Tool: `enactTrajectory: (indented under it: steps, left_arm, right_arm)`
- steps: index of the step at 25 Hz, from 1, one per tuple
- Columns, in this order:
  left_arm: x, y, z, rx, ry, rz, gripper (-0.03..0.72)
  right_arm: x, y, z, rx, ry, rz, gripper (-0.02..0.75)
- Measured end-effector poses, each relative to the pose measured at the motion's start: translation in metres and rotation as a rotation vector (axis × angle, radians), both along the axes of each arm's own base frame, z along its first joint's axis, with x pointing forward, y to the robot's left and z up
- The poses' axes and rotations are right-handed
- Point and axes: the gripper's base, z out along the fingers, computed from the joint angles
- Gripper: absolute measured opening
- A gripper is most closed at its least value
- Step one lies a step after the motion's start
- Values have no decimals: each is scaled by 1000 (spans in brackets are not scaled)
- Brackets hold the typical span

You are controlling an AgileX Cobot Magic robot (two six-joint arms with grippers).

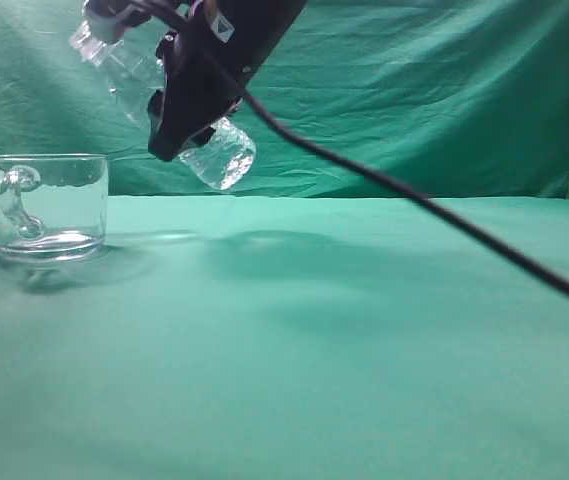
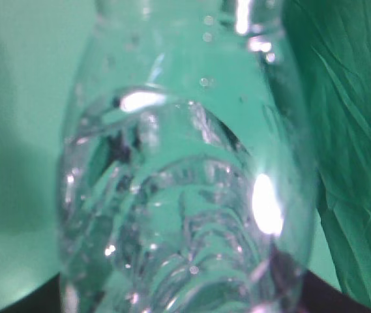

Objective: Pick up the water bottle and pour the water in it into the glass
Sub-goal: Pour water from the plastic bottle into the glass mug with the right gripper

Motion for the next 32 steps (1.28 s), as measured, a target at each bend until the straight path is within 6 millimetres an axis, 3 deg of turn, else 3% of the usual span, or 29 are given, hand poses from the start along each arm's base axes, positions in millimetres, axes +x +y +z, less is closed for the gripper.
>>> enactTrajectory:
  steps: [14, 32]
  left_arm:
    - [0, 0, 0, 0, 0, 0, 0]
    - [0, 0, 0, 0, 0, 0, 0]
  right_arm:
    - [0, 7, -4, -252, -229, 233, 336]
    - [3, 4, -3, -431, -361, 293, 336]
